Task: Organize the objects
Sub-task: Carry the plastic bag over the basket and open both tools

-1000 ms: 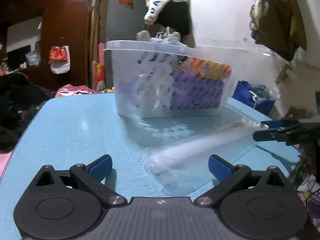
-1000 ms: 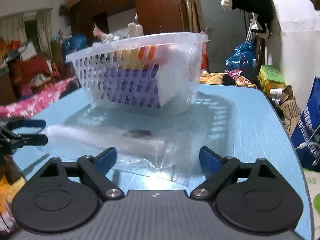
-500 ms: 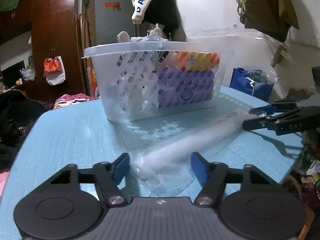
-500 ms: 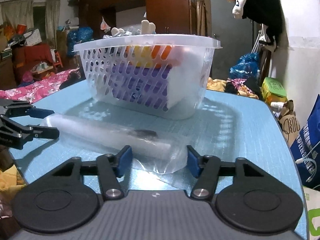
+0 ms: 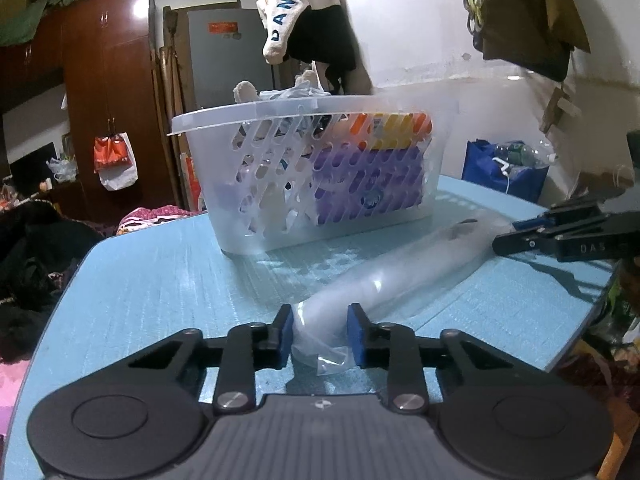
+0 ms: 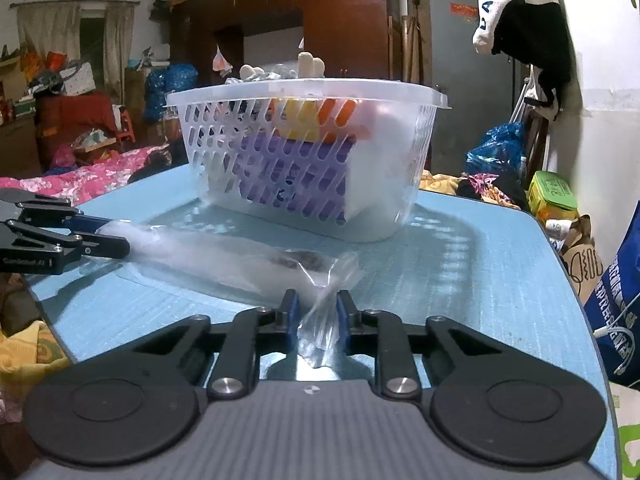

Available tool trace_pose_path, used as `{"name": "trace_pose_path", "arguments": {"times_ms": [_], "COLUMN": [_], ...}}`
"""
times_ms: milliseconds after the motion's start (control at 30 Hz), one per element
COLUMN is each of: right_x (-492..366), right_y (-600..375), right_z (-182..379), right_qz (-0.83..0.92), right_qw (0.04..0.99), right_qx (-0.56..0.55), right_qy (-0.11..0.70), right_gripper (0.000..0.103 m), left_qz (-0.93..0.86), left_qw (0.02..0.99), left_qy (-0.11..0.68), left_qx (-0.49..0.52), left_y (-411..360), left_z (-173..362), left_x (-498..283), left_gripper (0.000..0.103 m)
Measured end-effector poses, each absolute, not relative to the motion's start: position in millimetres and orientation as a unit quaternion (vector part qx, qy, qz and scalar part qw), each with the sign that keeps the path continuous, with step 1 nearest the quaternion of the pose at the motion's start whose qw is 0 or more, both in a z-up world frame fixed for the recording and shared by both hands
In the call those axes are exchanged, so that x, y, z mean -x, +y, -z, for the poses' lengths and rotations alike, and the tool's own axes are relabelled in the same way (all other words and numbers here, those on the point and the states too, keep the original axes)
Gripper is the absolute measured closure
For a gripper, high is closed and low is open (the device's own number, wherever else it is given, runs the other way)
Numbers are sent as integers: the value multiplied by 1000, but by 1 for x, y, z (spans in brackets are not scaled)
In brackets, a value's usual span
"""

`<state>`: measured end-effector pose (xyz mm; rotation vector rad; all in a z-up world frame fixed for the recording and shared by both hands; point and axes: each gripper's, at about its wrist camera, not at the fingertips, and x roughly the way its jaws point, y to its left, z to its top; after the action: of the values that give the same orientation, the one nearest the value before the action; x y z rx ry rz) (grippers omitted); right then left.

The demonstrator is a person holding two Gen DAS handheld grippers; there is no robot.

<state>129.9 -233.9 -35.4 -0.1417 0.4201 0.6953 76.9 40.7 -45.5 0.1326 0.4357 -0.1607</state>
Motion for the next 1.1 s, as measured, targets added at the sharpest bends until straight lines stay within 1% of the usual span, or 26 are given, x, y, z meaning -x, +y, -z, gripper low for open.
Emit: {"name": "trace_pose_path", "arguments": {"times_ms": [100, 167, 600, 867, 1100], "right_x": [-127, -123, -106, -117, -163], "right_y": [-236, -237, -244, -241, -227], "right_z": [35, 33, 6, -47, -101], "right_qz": [-341, -339, -339, -344, -334], "right_qw": [917, 919, 928, 932, 937], "right_qx": [61, 59, 51, 50, 45], "right_qy": [200, 192, 145, 106, 95], "right_gripper": [87, 88, 89, 89, 89], "left_qz": [81, 82, 89, 83, 68], "left_qw": [974, 975, 983, 990, 993], "left_qy": [205, 198, 150, 88, 54], "left_qx": [-56, -59, -64, -70, -75], "left_y": [43, 41, 40, 41, 46], "left_z": [44, 42, 21, -34, -95], "left_x": [-74, -72, -58, -64, -105], "left_gripper": [79, 80, 80, 80, 80]}}
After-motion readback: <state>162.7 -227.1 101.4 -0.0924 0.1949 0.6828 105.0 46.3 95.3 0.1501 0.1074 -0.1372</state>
